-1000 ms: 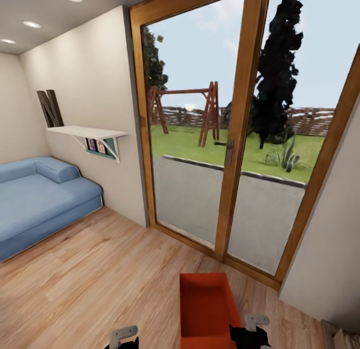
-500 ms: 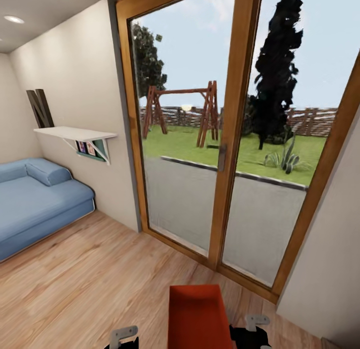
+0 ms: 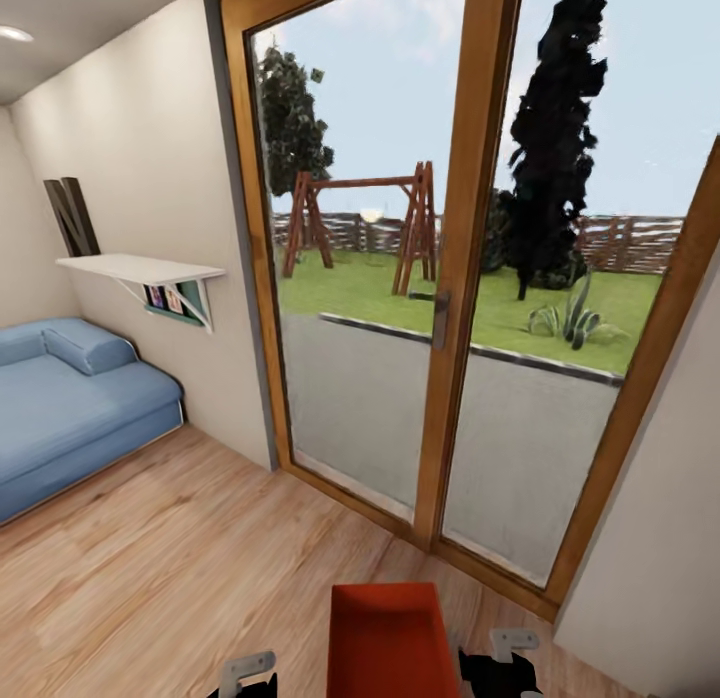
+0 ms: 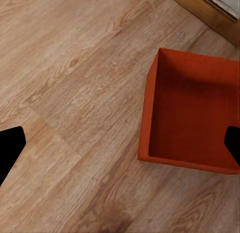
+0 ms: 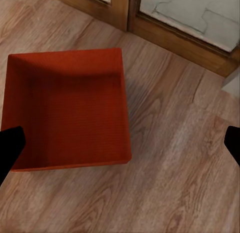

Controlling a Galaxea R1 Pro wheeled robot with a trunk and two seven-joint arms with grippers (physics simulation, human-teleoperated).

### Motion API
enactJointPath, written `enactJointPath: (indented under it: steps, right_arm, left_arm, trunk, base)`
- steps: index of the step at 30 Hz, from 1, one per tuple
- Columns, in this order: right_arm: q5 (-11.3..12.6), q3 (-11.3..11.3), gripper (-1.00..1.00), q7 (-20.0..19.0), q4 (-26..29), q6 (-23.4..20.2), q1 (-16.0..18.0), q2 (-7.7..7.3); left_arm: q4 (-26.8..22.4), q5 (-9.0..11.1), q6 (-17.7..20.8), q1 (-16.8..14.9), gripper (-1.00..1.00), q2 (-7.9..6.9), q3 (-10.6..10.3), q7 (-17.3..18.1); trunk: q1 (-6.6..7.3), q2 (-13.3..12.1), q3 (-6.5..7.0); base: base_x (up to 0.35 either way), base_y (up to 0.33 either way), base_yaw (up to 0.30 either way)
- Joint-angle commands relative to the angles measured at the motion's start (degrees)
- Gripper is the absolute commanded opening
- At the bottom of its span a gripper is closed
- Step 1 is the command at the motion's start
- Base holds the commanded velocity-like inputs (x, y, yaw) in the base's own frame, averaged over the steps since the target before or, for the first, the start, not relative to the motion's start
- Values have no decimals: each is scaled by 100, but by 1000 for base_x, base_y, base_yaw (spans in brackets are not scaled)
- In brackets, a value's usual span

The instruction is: Move the two storage containers from the living room to the garage. In the garage, place one container on the floor and stack the other container on top of it (either order is fine).

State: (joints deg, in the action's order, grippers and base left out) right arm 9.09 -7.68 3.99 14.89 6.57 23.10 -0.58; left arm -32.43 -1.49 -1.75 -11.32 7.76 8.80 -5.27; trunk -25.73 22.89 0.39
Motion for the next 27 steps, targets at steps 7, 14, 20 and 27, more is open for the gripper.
enactJointPath:
  steps: [7,14,20,27]
  right_arm:
    - [60,-49,100,23,-4,19,2,-4]
    - [60,-49,100,23,-4,26,2,-4]
    - [69,-49,100,23,-4,28,2,-4]
    - [75,-49,100,23,-4,28,2,-4]
  left_arm:
    - [2,-17,-16,-2,100,6,25,0]
    - [1,-15,-22,-2,100,6,28,0]
    - [5,-10,-27,-4,100,6,33,2]
    - [3,-13,-14,-2,100,6,27,0]
  trunk:
    - [-5,3,-2]
    - [-5,3,-2]
    - [-5,3,-2]
    - [-5,3,-2]
  base:
    - [305,-120,0]
    - [287,-146,0]
    - [42,-29,0]
    - [3,-214,0]
